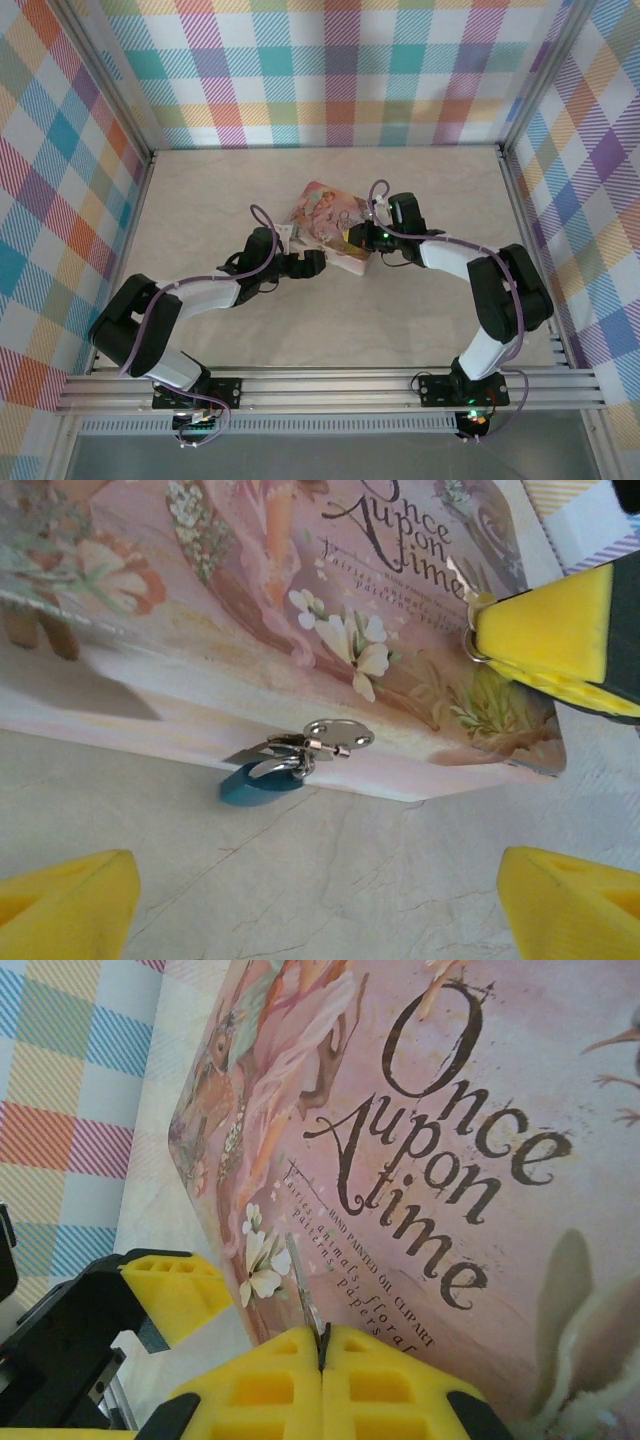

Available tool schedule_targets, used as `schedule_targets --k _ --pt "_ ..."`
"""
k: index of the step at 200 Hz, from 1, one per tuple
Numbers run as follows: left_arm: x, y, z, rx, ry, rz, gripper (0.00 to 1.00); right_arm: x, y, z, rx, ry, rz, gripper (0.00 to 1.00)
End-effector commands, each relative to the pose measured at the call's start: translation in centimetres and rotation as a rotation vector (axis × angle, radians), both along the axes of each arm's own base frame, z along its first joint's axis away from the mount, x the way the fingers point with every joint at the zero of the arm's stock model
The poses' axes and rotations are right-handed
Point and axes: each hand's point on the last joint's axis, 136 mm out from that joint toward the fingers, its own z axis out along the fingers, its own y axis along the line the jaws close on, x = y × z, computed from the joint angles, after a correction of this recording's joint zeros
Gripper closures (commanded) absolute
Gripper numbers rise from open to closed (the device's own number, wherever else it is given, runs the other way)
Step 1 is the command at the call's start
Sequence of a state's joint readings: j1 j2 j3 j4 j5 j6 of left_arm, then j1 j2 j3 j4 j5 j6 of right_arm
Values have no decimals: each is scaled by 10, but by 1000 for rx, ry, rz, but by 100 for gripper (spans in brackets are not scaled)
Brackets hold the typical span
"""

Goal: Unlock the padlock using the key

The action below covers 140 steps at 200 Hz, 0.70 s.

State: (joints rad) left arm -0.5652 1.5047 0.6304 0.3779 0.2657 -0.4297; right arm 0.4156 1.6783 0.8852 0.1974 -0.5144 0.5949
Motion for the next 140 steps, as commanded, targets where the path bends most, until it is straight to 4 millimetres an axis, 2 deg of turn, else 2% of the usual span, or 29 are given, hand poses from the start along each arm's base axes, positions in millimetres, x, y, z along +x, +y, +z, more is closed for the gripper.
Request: schedule_targets --k 1,52,140 --pt "0 -4 -2 10 -48 -40 9 -26 -6 -32 -53 137 8 99" --pt "3 -11 -16 46 -73 -103 18 -25 -7 -32 -67 129 5 99" --pt "27 -20 -31 83 -130 -130 22 -24 -6 -31 -68 130 5 99"
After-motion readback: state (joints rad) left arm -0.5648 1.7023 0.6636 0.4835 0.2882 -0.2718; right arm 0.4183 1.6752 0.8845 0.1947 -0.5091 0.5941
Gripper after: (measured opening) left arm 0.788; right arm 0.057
